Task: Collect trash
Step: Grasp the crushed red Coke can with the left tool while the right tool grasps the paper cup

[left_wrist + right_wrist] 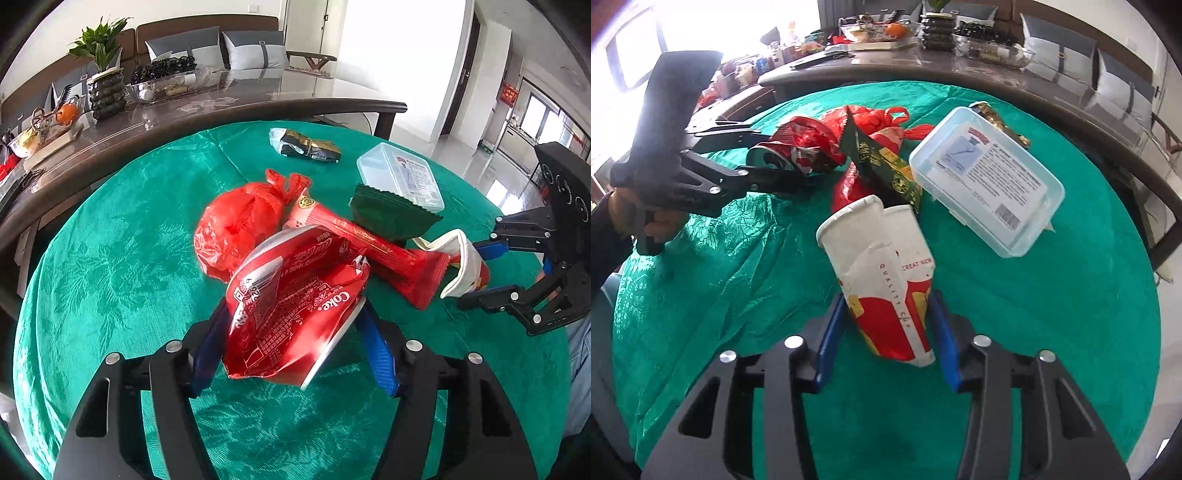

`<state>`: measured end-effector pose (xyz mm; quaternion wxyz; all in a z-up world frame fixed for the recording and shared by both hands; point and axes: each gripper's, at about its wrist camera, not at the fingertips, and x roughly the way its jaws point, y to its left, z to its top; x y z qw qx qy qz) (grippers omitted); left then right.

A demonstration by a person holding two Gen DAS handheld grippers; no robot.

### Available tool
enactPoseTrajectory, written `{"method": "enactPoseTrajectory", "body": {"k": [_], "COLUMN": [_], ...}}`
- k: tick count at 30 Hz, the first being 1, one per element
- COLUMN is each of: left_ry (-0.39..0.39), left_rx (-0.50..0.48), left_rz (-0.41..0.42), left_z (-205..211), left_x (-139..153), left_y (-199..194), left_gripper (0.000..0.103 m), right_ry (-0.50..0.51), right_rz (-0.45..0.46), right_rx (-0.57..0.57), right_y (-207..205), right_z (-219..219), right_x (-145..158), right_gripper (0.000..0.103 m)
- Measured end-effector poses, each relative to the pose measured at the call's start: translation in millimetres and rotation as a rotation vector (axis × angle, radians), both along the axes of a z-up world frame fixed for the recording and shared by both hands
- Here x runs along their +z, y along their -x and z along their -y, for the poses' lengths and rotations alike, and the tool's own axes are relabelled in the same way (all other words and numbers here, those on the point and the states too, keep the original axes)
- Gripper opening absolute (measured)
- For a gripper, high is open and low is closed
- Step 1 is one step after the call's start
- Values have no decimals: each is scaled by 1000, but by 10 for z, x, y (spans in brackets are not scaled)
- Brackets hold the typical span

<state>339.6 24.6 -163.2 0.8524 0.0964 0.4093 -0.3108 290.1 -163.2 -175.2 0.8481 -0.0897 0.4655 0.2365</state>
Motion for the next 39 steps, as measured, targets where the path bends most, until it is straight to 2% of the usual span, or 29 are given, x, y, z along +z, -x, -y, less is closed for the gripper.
{"method": "enactPoseTrajectory", "body": {"k": [5, 8, 11, 14, 16, 19, 21, 23, 24, 29, 33, 39], "left_ry": [-18, 4, -21, -50, -54, -71, -89, -96, -100, -113, -69, -26], "left_rx": [51, 148, 220, 269, 272, 247, 237, 227, 214, 211, 242, 238], "left_rz": [-6, -27, -3, 23, 24, 25, 38, 50, 51, 13, -20, 14], "left_z": [22, -37, -24, 51, 82, 139, 137, 100, 78, -30, -198, -256], "left_x": [48, 111, 147, 130, 109, 64, 44, 28, 17, -39, -25, 109], "left_y": [206, 365, 594, 893, 1046, 1244, 1339, 1414, 1451, 1491, 1539, 1683], "left_gripper": [67, 67, 67, 66, 67, 67, 75, 89, 91, 94, 94, 94], "right_ry": [-41, 13, 57, 15, -21, -36, -37, -37, -43, -79, -62, -71], "right_rz": [-23, -39, -12, -3, 12, 42, 64, 75, 79, 67, 66, 66], "right_rx": [-158, -258, -286, -280, -254, -229, -222, -215, -208, -190, -176, -176], "right_y": [279, 475, 668, 789, 850, 900, 949, 978, 986, 1018, 1022, 1046], "right_z": [241, 374, 357, 266, 185, 152, 166, 202, 212, 232, 176, 172], "right_x": [55, 70, 73, 21, -12, -79, -93, -101, -104, -100, -102, -103], "right_gripper": [41, 41, 41, 41, 45, 59, 70, 72, 73, 82, 86, 86]}}
